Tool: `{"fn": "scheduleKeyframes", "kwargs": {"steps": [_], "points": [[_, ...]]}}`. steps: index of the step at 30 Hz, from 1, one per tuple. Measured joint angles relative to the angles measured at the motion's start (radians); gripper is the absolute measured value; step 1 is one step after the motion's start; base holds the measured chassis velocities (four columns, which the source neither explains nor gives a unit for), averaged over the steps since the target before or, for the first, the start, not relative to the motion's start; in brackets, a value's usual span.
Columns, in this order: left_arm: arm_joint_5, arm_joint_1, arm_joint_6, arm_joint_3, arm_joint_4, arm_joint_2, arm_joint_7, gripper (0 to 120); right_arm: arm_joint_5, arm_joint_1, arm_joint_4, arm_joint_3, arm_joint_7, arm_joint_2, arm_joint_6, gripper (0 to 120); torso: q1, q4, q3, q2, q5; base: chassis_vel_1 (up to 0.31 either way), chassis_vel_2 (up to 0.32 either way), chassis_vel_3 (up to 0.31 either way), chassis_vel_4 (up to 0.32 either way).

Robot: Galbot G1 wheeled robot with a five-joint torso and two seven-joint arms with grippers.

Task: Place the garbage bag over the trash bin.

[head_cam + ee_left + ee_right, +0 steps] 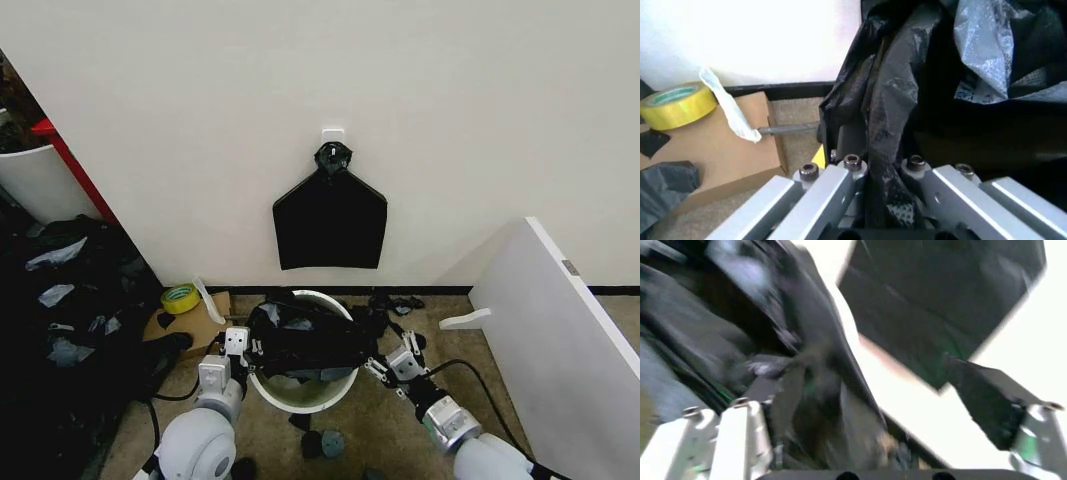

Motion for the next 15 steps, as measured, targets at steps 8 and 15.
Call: {"fn": "scheduleKeyframes", "kwargs": {"steps": [8, 15], "points": [[-0.001, 0.003, 0.013, 0.013, -0.005, -0.017, 0.000, 1, -0.265, 0.047, -0.032, -0.010, -0.173, 0.033, 0.096, 100, 0.000, 0.0001, 0.000, 0.000, 0.0000, 0.000, 0.000, 0.000, 0.000], [0.002, 0.013, 0.024, 0.020, -0.016, -0.032, -0.004, 1, -0.431, 0.116, -0.044, -0.030, -0.227, 0.085, 0.005, 87, 0.000, 0.0001, 0.000, 0.000, -0.0002, 0.000, 0.000, 0.000, 0.000]]}}
